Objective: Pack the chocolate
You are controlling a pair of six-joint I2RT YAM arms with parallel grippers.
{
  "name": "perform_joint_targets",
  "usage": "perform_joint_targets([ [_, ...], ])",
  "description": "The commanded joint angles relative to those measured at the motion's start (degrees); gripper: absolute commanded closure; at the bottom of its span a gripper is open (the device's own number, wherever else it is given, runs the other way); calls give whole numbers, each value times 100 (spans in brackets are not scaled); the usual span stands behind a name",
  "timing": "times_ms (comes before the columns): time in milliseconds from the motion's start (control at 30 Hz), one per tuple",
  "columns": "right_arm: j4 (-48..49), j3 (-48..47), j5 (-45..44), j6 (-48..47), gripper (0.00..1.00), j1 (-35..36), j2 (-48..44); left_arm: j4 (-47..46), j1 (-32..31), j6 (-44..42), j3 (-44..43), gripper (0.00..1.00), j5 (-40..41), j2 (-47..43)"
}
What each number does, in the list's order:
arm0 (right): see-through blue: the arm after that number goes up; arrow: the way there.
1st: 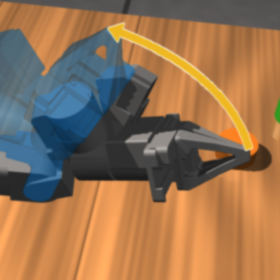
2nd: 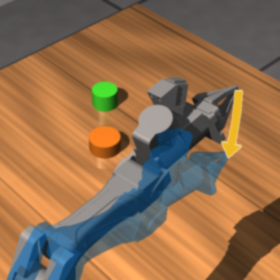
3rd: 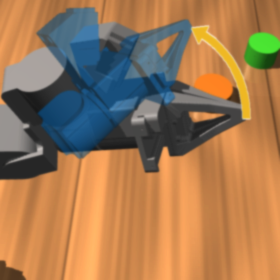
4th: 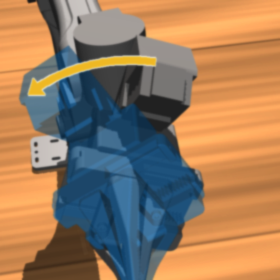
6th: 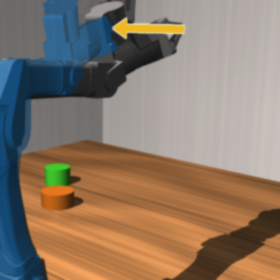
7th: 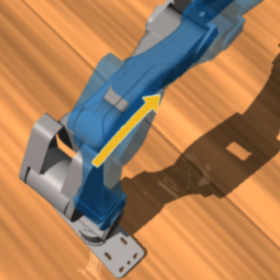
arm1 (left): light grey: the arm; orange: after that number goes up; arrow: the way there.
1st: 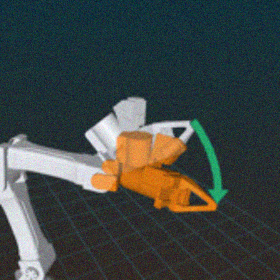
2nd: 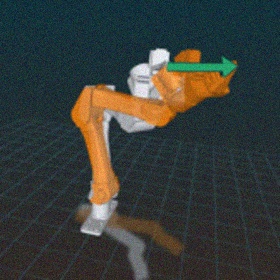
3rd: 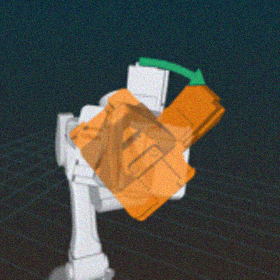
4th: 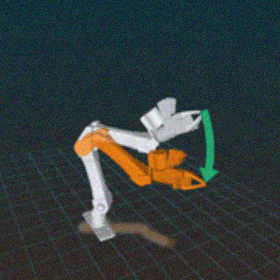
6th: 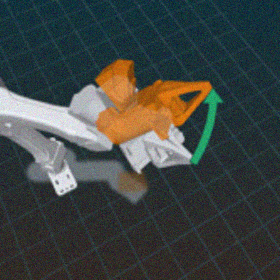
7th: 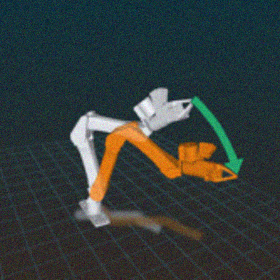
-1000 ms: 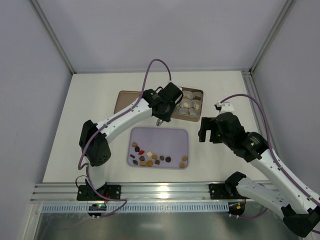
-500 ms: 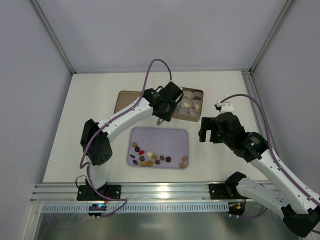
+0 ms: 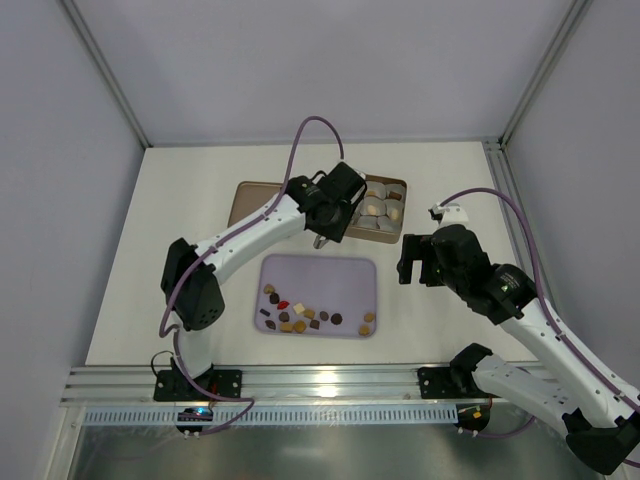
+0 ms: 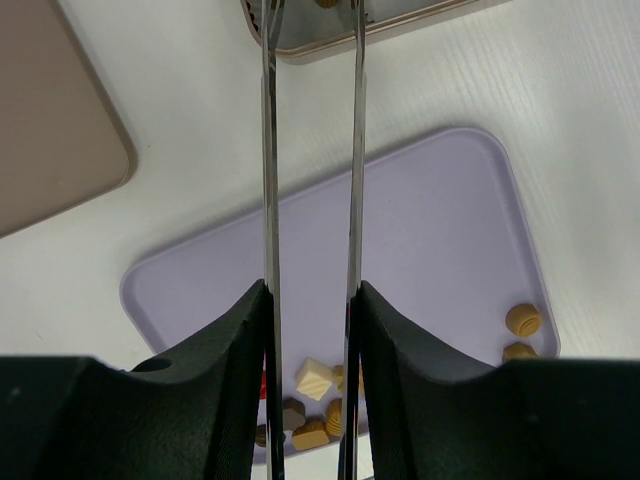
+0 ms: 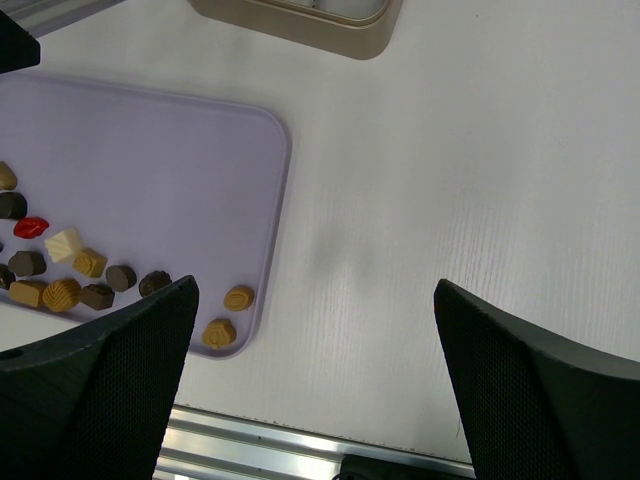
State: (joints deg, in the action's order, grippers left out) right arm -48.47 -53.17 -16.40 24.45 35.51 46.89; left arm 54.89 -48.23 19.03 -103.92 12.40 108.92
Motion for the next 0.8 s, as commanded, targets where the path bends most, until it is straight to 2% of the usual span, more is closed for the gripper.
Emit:
perform_joint_targets([
  [0, 136, -220, -117, -45, 0, -26, -14, -84, 33, -57, -251, 61, 8, -99],
  [433, 233, -255, -21, -36, 0, -26, 74, 21, 33, 66, -226, 62, -159, -986],
  [767, 373, -229, 155, -36, 0, -26, 127, 487, 33, 408, 855, 62, 236, -2366],
])
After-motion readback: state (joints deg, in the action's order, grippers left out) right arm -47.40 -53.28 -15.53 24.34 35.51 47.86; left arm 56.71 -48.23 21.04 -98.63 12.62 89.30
